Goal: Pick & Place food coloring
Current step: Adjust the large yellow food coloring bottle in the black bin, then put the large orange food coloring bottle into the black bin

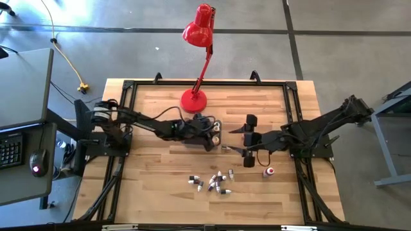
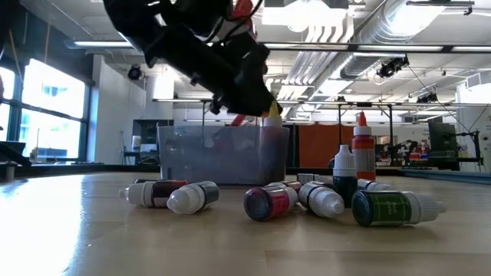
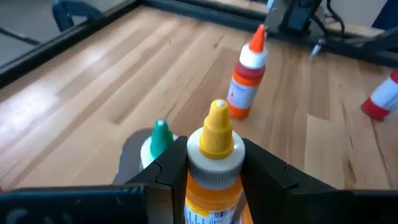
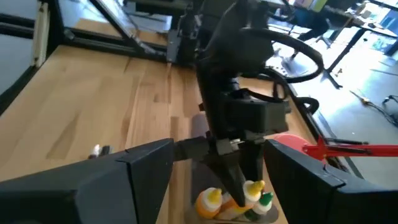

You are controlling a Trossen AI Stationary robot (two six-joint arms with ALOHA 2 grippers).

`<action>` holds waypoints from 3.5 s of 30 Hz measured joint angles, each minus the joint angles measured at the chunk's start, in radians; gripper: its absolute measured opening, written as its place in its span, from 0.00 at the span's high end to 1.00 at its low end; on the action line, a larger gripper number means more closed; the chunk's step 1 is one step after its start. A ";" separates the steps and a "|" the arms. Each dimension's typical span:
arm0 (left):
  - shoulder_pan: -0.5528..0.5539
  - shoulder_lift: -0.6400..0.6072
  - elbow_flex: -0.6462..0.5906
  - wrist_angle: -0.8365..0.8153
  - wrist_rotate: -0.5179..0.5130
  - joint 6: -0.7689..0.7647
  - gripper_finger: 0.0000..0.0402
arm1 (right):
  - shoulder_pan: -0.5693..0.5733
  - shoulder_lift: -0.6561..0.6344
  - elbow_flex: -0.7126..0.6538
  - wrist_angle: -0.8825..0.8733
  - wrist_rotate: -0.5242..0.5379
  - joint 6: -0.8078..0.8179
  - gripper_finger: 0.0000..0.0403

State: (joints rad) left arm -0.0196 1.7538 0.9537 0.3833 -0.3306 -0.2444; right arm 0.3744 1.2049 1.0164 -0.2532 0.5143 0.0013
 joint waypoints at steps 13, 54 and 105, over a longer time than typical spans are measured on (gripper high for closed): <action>0.000 0.090 0.035 0.011 -0.025 -0.050 0.72 | 0.002 0.011 0.000 -0.028 -0.060 -0.006 0.40; 0.000 -0.194 0.033 -0.044 0.166 0.015 0.53 | -0.089 0.011 0.000 -0.451 0.104 0.342 0.40; 0.000 -0.433 0.034 -0.327 0.096 0.080 0.53 | -0.453 0.293 0.100 -0.708 -0.443 0.316 0.72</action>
State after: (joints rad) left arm -0.0200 1.3203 0.9878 0.0567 -0.2344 -0.1648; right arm -0.0790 1.4982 1.1164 -0.9610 0.0709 0.3176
